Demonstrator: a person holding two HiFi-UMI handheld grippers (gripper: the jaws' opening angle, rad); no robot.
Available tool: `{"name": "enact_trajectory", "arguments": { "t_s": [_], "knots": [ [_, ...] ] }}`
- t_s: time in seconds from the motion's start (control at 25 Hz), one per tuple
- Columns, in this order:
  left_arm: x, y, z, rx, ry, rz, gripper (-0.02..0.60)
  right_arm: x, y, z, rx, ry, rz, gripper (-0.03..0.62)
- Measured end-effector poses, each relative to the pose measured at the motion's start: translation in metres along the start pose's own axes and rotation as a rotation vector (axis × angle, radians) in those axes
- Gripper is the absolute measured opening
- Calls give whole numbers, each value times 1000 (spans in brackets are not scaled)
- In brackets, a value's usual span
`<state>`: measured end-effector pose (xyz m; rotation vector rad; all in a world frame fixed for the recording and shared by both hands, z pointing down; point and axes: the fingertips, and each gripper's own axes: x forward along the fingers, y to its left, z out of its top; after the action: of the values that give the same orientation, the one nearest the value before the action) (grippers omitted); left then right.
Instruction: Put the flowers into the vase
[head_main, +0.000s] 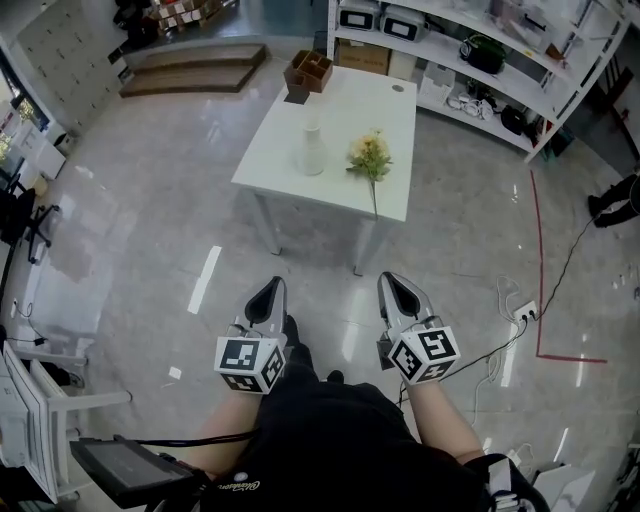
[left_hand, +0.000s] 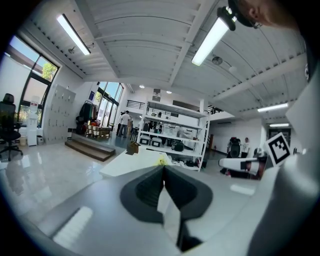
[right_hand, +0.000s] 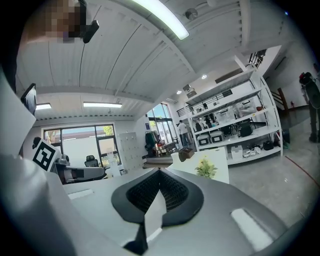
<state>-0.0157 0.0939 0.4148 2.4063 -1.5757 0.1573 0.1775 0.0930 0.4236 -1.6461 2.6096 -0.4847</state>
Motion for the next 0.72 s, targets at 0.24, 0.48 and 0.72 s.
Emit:
{"name": "enact_trajectory", "arguments": {
  "t_s": [0.24, 0.48, 0.72],
  "knots": [
    [72, 43, 27, -5, -25, -11, 8, 78, -24, 21, -15, -11, -5, 0],
    [139, 102, 67, 16, -29, -47, 8, 173, -26, 55, -31, -26, -29, 0],
    [185, 152, 82, 13, -5, -68, 8, 245, -19, 68, -32, -27, -33, 0]
  ]
}}
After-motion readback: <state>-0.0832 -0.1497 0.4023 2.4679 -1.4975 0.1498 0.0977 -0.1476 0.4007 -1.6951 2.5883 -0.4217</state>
